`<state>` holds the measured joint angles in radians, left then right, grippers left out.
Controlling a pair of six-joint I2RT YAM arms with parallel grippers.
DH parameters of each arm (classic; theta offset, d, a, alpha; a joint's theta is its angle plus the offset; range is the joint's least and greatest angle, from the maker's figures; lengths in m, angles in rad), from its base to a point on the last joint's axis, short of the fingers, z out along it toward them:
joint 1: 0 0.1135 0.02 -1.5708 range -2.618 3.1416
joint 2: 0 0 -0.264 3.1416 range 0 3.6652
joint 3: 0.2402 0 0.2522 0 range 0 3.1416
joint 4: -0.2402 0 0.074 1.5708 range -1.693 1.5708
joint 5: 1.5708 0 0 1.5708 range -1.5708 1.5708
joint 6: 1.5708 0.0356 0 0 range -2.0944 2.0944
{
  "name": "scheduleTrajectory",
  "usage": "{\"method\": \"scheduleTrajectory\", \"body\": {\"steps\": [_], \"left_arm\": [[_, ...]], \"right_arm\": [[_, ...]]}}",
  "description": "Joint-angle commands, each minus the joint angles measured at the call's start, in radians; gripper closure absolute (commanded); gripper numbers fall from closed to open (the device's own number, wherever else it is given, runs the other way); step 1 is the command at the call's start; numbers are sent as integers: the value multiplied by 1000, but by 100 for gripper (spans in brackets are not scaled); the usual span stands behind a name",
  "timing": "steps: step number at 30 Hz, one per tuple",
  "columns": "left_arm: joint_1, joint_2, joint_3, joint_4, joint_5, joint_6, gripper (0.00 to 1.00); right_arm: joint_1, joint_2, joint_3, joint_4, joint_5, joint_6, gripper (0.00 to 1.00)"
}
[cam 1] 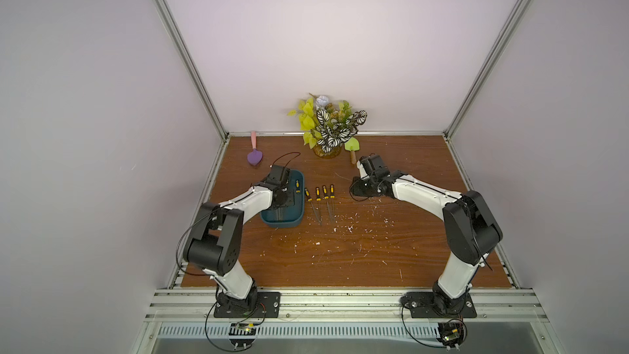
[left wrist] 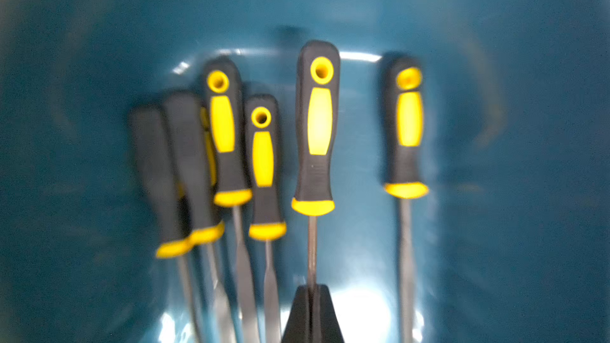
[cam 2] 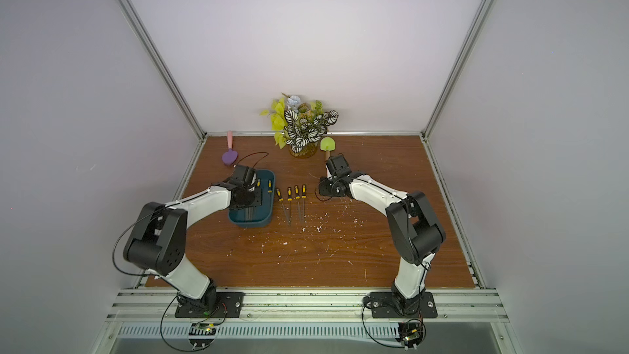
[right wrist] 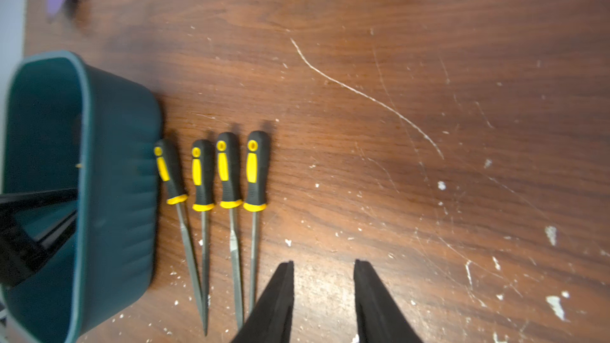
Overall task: Take the file tool out of the storage box
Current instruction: Pick up the file tool from the storage box.
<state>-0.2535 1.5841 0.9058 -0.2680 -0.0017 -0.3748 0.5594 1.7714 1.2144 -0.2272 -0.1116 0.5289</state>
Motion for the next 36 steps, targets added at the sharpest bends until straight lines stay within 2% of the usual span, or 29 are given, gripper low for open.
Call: {"method": "scheduleTrajectory", "body": {"steps": [1,5,8,10,12,16,19,21,22,30,36], "left_arm": [[-5,-148,-34,111,114,41,100],[5,-281,-117,264,335,48,100],[23,-324,-163,369,527,19,100],[41,-332,-183,437,665,-17,100],[69,-331,-206,539,822,-83,100],[86,-324,-237,734,1041,-224,100],[91,-296,-282,1016,1193,-428,100],[92,-264,-318,1228,1255,-583,100],[91,-253,-321,1263,1273,-610,100],[92,-276,-348,1263,1319,-626,100],[90,-283,-358,1264,1315,-628,100]], "right_arm": [[11,-105,-26,127,-104,-50,63],[19,-170,-121,383,-313,-27,59],[19,-204,-215,670,-467,65,55],[18,-211,-273,883,-541,152,47],[16,-196,-325,1105,-605,249,42],[11,-126,-340,1354,-691,390,39],[10,-77,-337,1494,-728,476,39],[11,-52,-327,1574,-744,528,39],[11,-45,-323,1581,-745,537,39],[11,-32,-261,1523,-756,501,41],[13,17,-203,1590,-771,561,42]]}}
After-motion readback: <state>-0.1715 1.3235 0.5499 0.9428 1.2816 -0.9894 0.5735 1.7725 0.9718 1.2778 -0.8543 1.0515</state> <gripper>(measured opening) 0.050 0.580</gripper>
